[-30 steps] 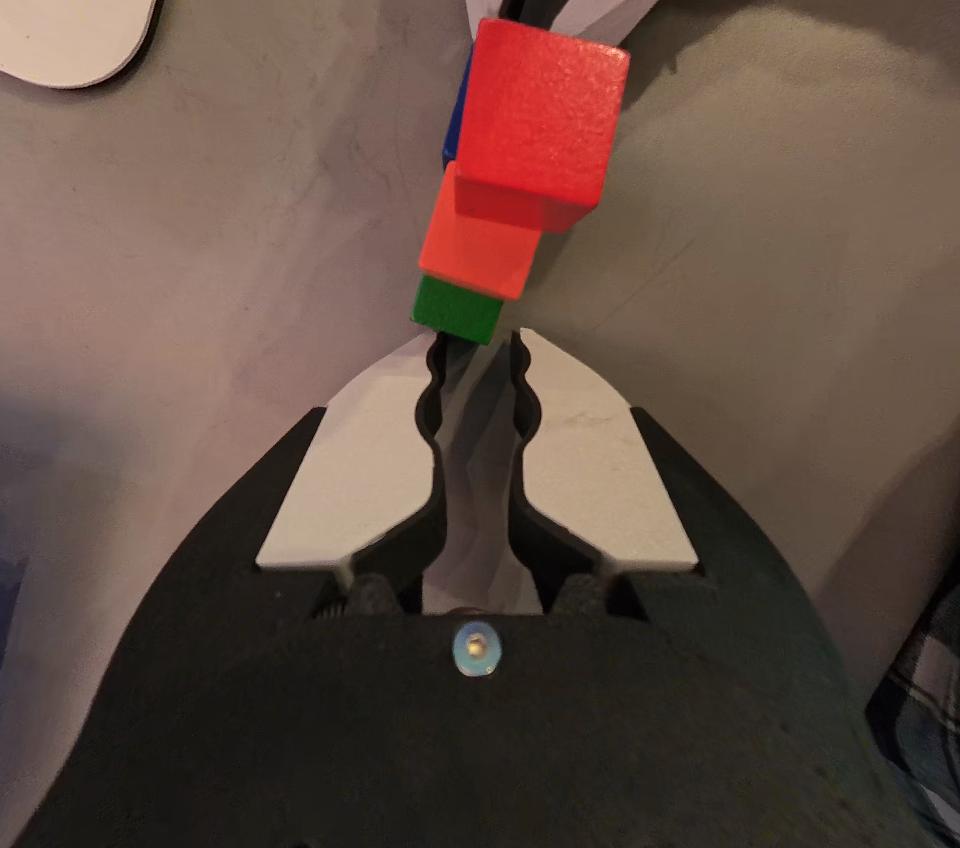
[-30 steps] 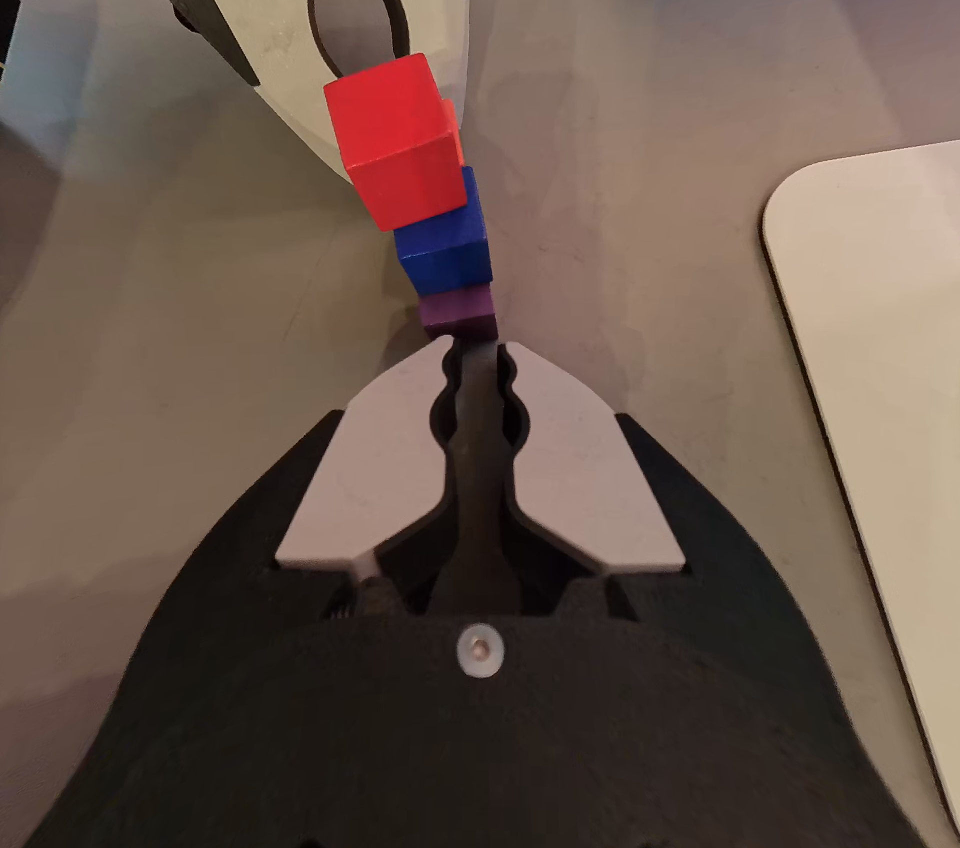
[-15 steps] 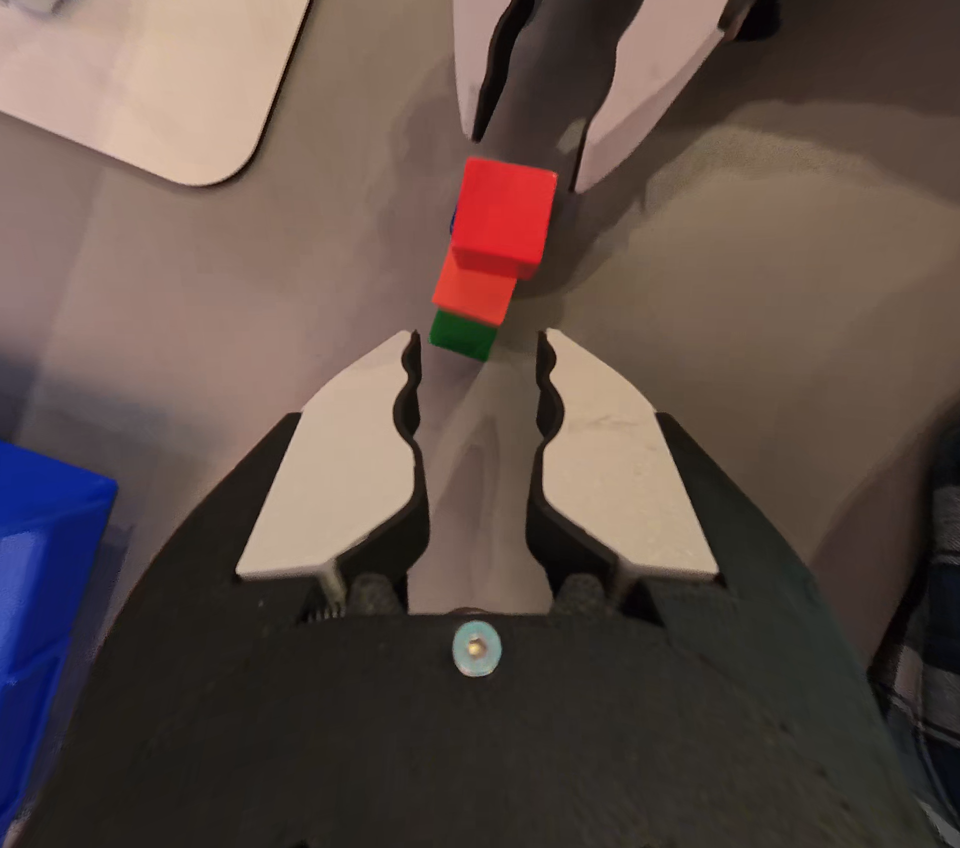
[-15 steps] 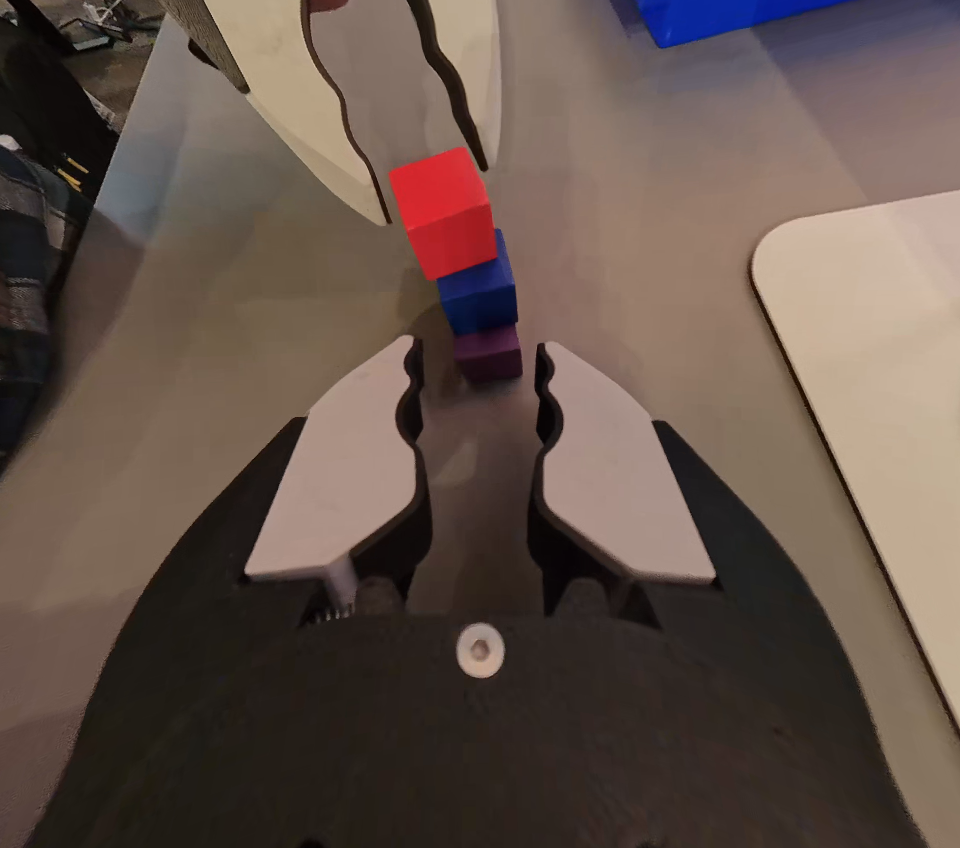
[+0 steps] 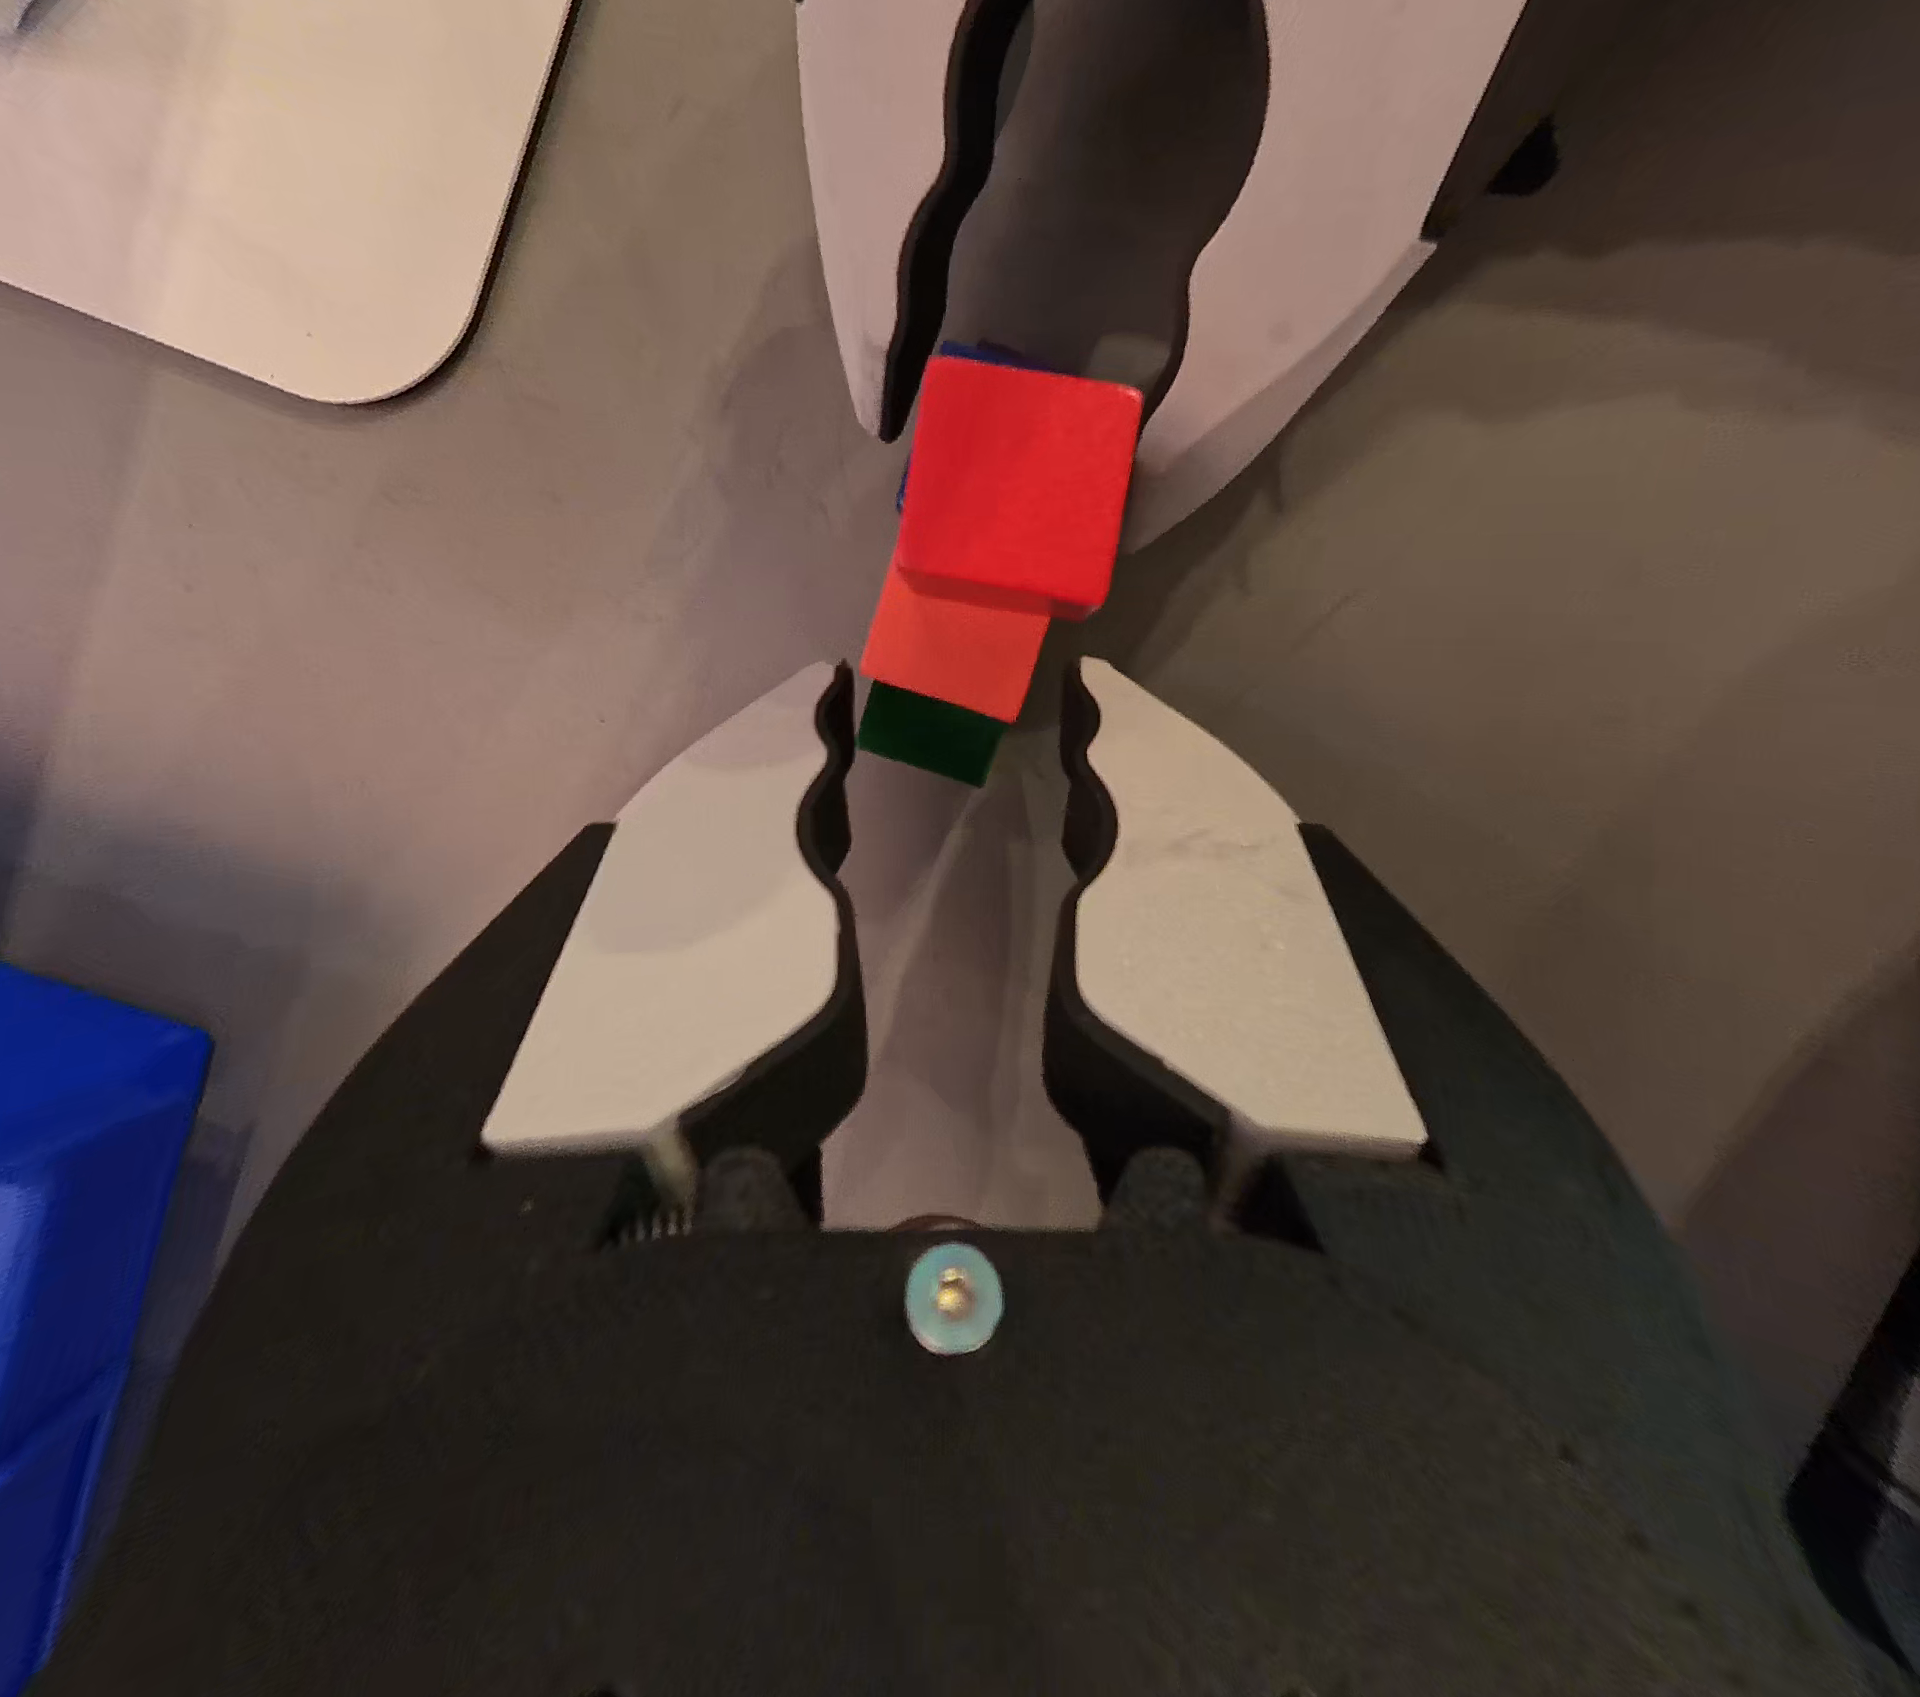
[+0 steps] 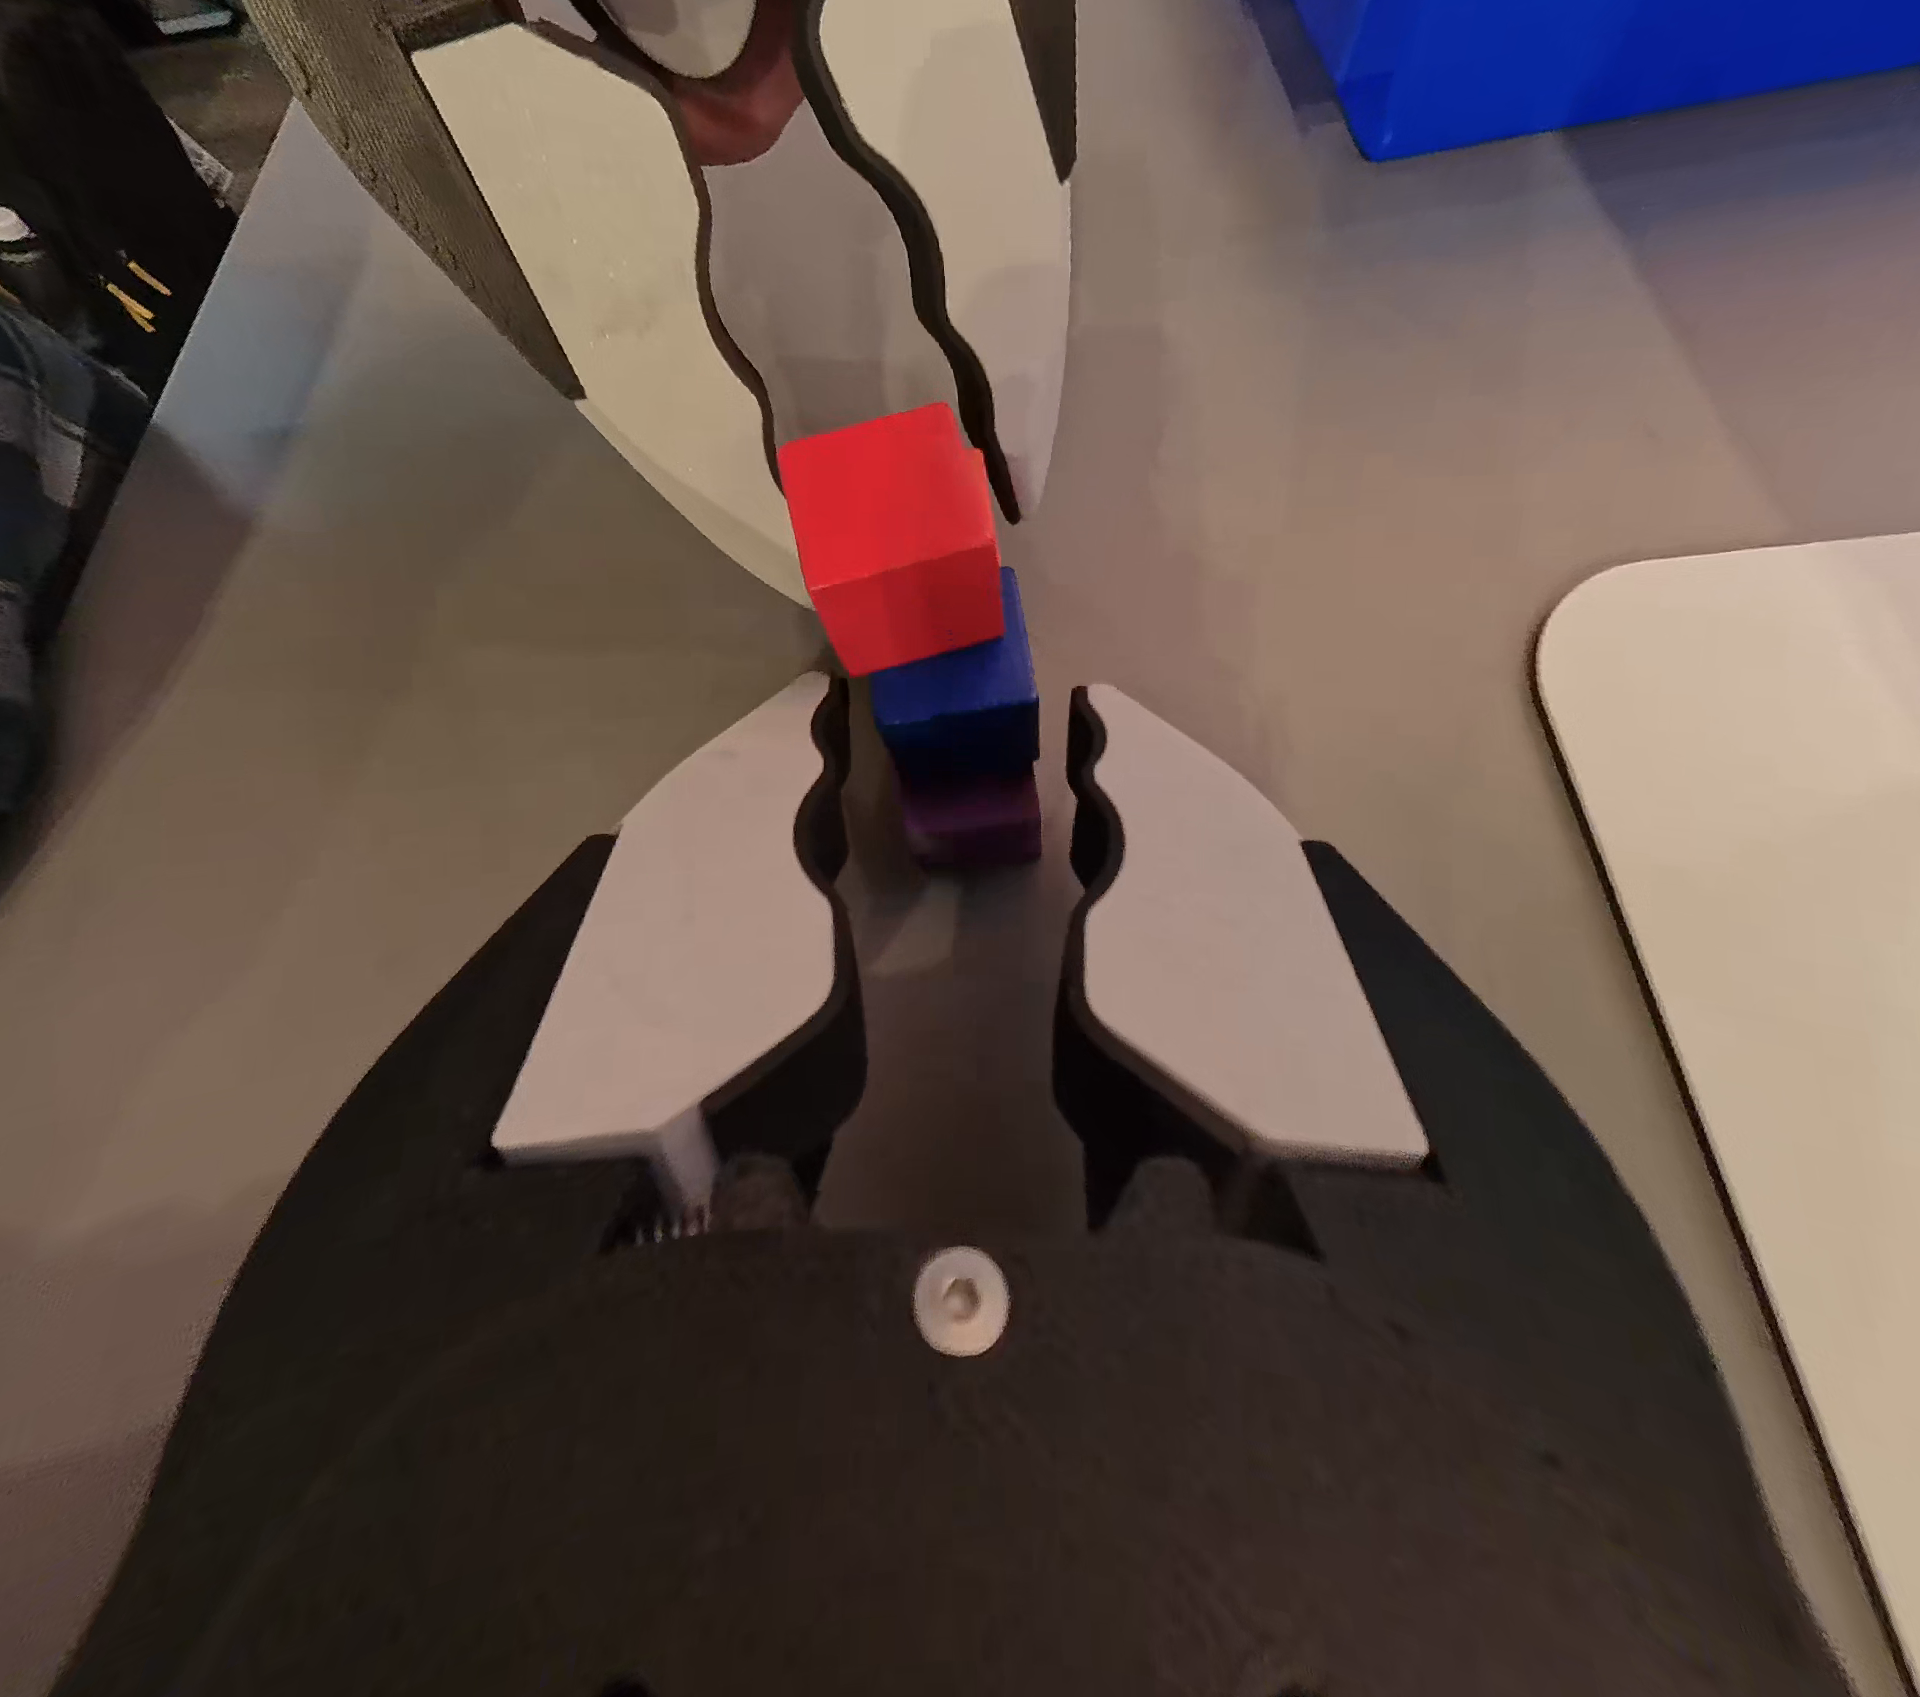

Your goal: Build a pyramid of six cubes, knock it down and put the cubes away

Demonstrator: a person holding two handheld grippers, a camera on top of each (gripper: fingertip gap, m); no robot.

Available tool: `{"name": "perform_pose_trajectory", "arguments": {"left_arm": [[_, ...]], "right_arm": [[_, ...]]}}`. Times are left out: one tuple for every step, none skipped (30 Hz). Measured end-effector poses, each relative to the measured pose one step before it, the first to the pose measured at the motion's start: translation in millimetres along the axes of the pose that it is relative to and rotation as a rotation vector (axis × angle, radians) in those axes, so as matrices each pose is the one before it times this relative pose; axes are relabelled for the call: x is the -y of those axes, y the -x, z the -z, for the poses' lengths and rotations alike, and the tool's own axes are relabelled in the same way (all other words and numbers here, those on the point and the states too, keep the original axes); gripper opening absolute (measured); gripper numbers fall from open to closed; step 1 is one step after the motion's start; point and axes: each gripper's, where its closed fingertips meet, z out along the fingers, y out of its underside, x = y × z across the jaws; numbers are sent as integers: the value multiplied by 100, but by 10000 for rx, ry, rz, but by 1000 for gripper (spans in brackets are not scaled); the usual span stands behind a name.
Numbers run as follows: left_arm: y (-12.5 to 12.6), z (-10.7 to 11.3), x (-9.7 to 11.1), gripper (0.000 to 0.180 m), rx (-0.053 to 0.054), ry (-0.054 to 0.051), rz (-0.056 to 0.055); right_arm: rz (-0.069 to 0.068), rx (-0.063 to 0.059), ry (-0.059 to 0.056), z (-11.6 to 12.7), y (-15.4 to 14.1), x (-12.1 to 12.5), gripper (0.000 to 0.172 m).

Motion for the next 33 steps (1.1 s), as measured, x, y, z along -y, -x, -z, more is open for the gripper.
{"name": "perform_pose_trajectory", "arguments": {"left_arm": [[-13,-68,22,37,1,11,-11],[6,-52,13,36,17,1,-8],[-35,-47,26,36,-10,-12,-4],[-16,-50,8,36,-10,1,2],[13,-46,1,36,10,5,-3],[3,-40,-11,35,4,8,-6],[-8,-35,2,35,-6,9,-2],[-3,-11,21,35,8,-5,-5],[-3,-8,16,34,6,-2,-7],[2,-7,12,34,2,5,-4],[30,-10,17,33,14,6,-4],[25,-5,8,33,12,7,-4],[2,-16,8,33,-8,1,4],[-1,-9,37,33,0,-12,10],[16,-15,26,32,9,-7,2],[8,-16,9,32,8,4,-3],[-2,-29,12,32,0,-1,-2],[7,-23,20,32,1,-6,-1],[-11,-21,17,31,-2,-2,6],[-17,-30,14,31,-9,-3,1],[11,-20,16,31,8,-1,-7],[-23,-12,2,32,-16,3,-7],[16,45,-42,34,-2,8,-1],[115,114,-69,36,37,-4,34],[75,198,-60,38,-16,-35,83],[15,272,-23,40,-59,-68,102],[99,364,4,42,21,-74,88],[72,426,48,43,44,-102,42],[19,428,93,43,32,-106,7],[12,398,149,43,52,-95,-17],[-35,349,198,43,51,-91,-41],[-84,265,239,43,21,-70,-46],[-156,182,259,43,-25,-63,-62]], "right_arm": [[-7,-10,-8,18,-12,7,39],[-4,-2,-25,35,-1,22,38],[-7,5,-21,33,3,20,37],[-7,5,-5,13,14,7,37],[2,7,7,-7,13,-14,36],[11,-1,16,-9,17,-23,35],[11,-5,23,-28,16,-29,34],[12,-8,21,-12,14,-26,34],[12,-12,11,-13,2,-16,33],[11,-7,2,-2,12,-4,33],[7,0,0,3,16,-4,32],[2,1,3,0,14,-4,32],[3,6,6,-3,19,-16,32],[4,6,6,2,19,-8,31],[2,-1,7,-7,3,-14,31],[2,1,13,-10,12,-17,31],[5,3,13,-15,11,-26,31],[13,2,8,-5,28,-7,30],[15,4,5,-1,29,-20,30],[7,4,10,-6,13,-5,30],[-6,-3,11,-15,-3,-23,32],[-15,-4,-7,8,-7,2,36],[-44,-6,-47,65,-16,36,40],[-68,-29,-87,133,-53,62,44],[-61,-42,-107,193,-62,63,46],[-55,-13,-94,229,14,15,47],[-57,16,-67,241,58,-13,47],[-47,-6,-53,220,47,-26,47],[-34,-26,-29,194,24,-18,47],[-18,-15,-17,162,60,-1,47],[-1,-5,-15,111,94,36,47],[4,-10,12,55,83,0,47],[-5,-19,43,1,52,-84,46]]}}
